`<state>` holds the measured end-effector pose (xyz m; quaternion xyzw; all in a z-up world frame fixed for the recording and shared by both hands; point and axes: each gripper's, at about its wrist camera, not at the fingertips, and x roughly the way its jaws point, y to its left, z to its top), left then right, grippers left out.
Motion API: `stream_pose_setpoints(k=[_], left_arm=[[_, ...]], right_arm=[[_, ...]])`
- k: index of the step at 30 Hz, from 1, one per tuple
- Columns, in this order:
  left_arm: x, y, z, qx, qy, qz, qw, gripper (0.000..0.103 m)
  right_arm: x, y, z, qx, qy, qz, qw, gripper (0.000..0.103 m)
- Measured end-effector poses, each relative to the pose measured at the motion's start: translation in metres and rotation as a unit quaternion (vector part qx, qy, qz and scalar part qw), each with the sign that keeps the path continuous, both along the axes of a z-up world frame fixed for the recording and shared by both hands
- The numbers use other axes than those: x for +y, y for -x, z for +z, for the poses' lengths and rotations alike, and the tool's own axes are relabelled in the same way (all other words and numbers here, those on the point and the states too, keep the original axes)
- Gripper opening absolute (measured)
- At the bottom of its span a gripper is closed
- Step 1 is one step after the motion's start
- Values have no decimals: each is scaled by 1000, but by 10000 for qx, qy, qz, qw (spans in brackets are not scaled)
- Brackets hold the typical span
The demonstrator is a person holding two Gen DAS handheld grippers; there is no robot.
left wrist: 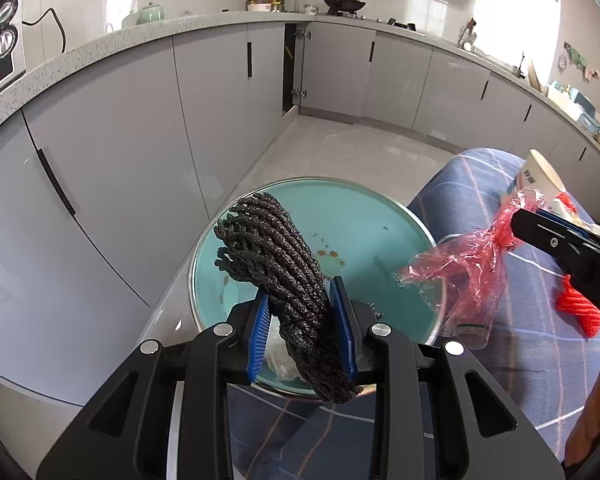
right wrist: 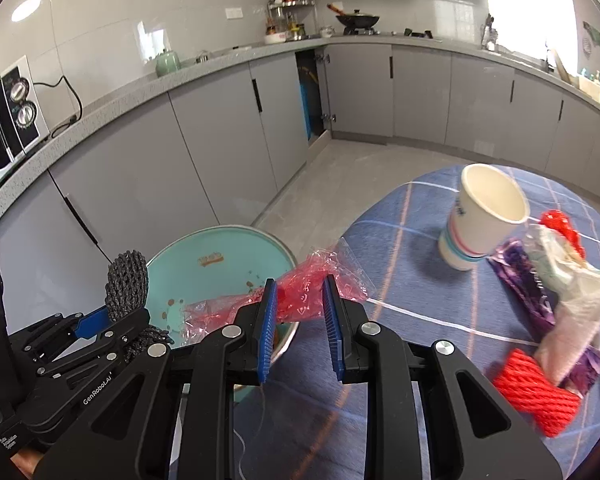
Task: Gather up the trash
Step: 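Carry both items over the teal bin and open both tools to release them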
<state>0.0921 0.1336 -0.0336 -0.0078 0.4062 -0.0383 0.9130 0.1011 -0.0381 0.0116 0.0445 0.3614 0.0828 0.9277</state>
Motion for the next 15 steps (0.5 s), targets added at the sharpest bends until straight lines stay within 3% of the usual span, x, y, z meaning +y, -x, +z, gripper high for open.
stream_pose_setpoints(k=[15], left_arm=[[15,-29,-30,428,-94,43,9990,31]], right_arm=[[39,-46,-41,525,113,364,9979,29]])
